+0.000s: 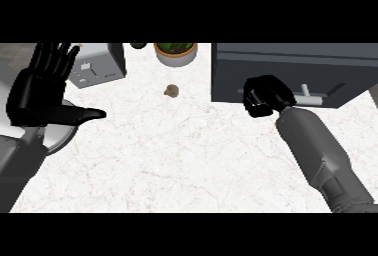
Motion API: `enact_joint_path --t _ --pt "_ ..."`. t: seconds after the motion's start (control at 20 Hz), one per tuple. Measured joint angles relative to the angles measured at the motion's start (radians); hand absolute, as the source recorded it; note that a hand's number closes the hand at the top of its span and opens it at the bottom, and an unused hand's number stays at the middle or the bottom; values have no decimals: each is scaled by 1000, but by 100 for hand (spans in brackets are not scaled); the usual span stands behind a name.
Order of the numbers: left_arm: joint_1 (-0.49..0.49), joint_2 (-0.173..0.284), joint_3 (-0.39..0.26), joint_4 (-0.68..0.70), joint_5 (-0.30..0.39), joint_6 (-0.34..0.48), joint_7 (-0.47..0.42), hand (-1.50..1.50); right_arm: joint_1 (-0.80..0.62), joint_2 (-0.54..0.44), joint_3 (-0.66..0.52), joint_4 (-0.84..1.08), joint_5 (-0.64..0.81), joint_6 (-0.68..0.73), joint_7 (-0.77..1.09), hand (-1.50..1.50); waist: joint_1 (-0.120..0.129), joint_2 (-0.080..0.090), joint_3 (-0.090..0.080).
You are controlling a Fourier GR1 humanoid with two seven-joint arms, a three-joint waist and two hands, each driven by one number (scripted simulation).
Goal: Pick up the cup, place it into the drawer and close the drawer
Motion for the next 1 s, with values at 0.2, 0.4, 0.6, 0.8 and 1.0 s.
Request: enact_joint_path --t 0.2,0.4,0.6,0.8,1.0 --pt "26 0 8 5 7 -45 -17 -150 -32 -10 -34 90 -29 28 -61 150 14 1 1" --pt "31 -16 1 6 8 -69 -23 -150 -59 -25 -49 139 -43 76 -111 150 20 0 0" --pt "35 -22 -2 12 7 -92 -30 -150 -70 -35 -63 169 -54 98 -157 150 26 1 -1" --pt "32 -30 -4 10 8 -102 -30 -150 -71 -44 -85 182 -77 118 -203 150 33 4 0" --pt "36 -49 -15 16 1 -104 -38 -150 -71 -53 -97 191 -89 132 -244 150 39 7 1"
